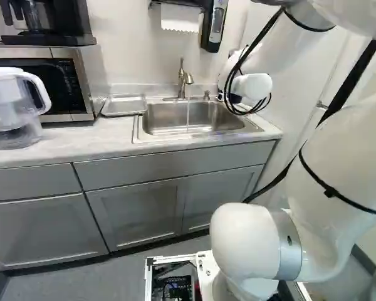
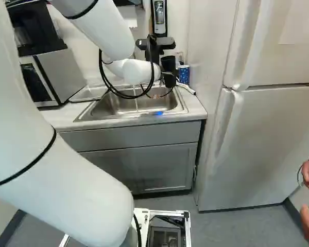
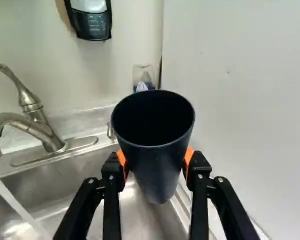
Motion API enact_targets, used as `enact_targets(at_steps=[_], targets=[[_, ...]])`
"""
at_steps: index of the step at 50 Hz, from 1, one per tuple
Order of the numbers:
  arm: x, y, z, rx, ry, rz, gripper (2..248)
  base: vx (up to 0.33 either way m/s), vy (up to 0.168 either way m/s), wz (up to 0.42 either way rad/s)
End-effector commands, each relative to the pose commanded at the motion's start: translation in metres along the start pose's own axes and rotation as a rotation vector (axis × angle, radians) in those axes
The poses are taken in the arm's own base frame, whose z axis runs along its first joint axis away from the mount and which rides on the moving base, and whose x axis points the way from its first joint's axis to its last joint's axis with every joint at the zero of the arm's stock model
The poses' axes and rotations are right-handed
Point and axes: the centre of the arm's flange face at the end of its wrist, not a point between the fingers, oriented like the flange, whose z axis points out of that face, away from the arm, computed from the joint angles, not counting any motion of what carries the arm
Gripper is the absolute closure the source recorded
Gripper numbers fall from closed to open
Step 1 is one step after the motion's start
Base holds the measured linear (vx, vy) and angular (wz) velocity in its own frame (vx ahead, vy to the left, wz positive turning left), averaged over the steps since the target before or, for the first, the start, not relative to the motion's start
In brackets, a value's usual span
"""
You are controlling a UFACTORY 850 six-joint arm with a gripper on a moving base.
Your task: Rinse the cup and place it in the tray
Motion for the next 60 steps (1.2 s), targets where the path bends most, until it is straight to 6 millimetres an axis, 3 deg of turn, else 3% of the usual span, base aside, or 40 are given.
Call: enact_targets(at_steps=[8, 29, 60], targets=[[0.0, -0.011, 0.003, 0.024, -0.012, -0.006, 127, 0.0, 0.0, 0.0], [-0.005, -0.016, 0.005, 0.04, -0.072, -0.009, 127, 0.0, 0.0, 0.0], [-0.033, -0.064, 0.027, 0.13, -0.155, -0.043, 127, 0.0, 0.0, 0.0]])
